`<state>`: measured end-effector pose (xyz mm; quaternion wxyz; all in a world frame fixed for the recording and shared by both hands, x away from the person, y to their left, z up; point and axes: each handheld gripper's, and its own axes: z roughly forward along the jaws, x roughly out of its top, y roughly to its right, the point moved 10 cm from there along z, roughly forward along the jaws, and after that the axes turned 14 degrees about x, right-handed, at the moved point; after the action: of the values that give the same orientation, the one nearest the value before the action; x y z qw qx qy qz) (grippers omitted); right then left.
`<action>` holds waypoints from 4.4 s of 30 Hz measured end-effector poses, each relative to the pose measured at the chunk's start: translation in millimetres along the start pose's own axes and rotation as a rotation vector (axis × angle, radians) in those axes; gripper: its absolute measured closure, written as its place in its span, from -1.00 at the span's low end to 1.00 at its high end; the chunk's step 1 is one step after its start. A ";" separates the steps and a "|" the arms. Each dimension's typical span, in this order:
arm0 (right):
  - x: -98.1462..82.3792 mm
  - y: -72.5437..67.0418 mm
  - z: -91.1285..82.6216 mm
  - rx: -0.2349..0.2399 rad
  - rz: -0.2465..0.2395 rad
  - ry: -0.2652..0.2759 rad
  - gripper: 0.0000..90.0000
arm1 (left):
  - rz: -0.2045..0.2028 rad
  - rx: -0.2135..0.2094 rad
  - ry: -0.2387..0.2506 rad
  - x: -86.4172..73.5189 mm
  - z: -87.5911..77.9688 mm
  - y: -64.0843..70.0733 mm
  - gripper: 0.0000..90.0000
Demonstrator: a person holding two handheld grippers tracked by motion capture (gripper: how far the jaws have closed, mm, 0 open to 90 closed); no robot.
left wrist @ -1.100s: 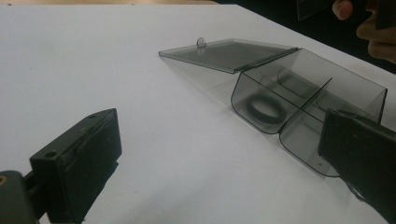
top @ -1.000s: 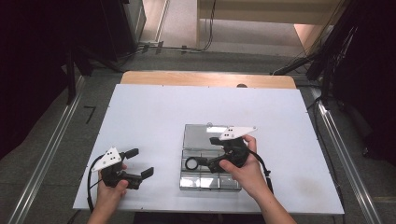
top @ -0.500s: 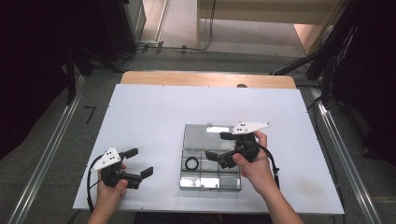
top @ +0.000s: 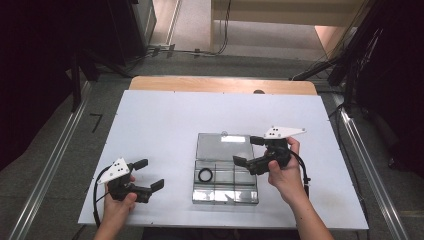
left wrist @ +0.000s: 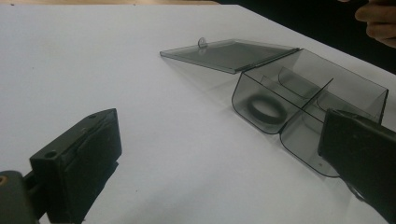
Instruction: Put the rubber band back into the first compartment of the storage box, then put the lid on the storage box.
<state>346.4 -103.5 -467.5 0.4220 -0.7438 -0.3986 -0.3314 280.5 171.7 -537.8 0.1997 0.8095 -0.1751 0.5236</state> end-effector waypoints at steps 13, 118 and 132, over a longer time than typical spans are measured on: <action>-7.1 22.4 -11.6 -0.037 0.045 0.019 -1.00 | 0.008 -0.003 -0.007 -0.4 0.6 1.2 -1.00; -53.1 60.7 5.4 -0.095 0.340 0.001 -0.34 | -0.260 -0.035 -0.276 31.9 127.8 49.4 -0.28; -65.3 72.4 6.3 -0.156 0.376 -0.022 -0.24 | -0.278 -0.025 -0.291 27.2 131.8 49.7 -0.20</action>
<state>380.4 -142.0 -550.7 0.4132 -0.8391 -0.2306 -0.2683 369.2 60.1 -554.9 0.2525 0.8905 -0.0952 0.3662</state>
